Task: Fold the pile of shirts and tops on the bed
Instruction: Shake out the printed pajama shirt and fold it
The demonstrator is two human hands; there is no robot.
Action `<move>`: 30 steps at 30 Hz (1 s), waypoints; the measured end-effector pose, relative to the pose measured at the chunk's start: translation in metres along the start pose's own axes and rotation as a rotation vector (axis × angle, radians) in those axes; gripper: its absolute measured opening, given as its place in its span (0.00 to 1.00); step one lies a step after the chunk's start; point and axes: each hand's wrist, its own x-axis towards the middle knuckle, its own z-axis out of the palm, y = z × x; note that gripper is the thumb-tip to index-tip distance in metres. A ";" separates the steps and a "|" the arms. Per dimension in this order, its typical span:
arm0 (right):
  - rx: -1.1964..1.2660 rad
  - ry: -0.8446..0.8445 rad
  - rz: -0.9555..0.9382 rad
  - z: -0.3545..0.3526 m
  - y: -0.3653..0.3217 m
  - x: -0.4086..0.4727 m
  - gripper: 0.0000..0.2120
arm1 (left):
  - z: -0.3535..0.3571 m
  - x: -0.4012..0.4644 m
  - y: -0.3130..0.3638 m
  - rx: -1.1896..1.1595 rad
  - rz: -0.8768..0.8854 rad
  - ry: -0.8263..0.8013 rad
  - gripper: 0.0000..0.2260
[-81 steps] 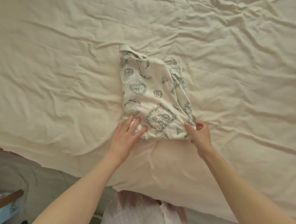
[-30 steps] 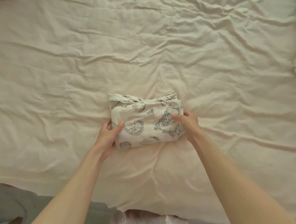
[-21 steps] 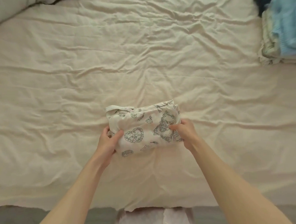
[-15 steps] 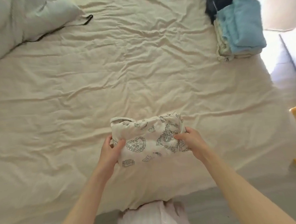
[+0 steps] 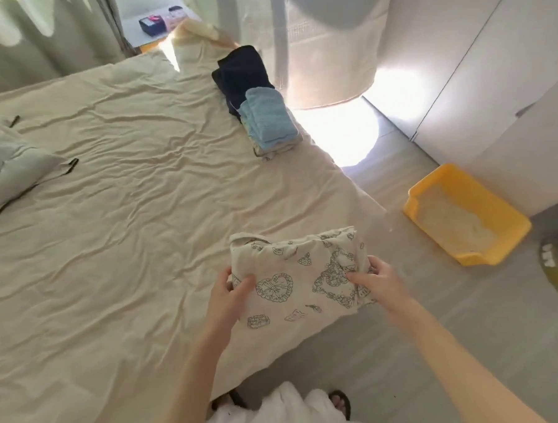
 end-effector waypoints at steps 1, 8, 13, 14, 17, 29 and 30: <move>-0.008 0.014 -0.011 -0.023 0.000 -0.005 0.11 | 0.022 -0.008 -0.004 -0.003 -0.012 0.004 0.11; -0.129 -0.013 0.013 -0.143 -0.011 0.012 0.10 | 0.155 -0.039 -0.005 -0.122 -0.091 0.042 0.10; -0.178 -0.047 -0.074 -0.197 -0.049 0.068 0.11 | 0.206 0.005 0.029 -0.127 -0.039 0.067 0.13; -0.206 -0.051 -0.102 -0.207 -0.058 0.082 0.11 | 0.219 0.017 0.036 -0.127 -0.023 0.078 0.14; -0.275 -0.056 -0.135 -0.240 -0.085 0.133 0.13 | 0.266 0.057 0.055 -0.178 -0.012 0.097 0.13; -0.484 -0.125 -0.157 -0.339 -0.210 0.329 0.11 | 0.424 0.179 0.145 -0.346 -0.113 0.159 0.21; -0.505 -0.150 -0.177 -0.338 -0.222 0.347 0.11 | 0.429 0.190 0.153 -0.351 -0.112 0.189 0.22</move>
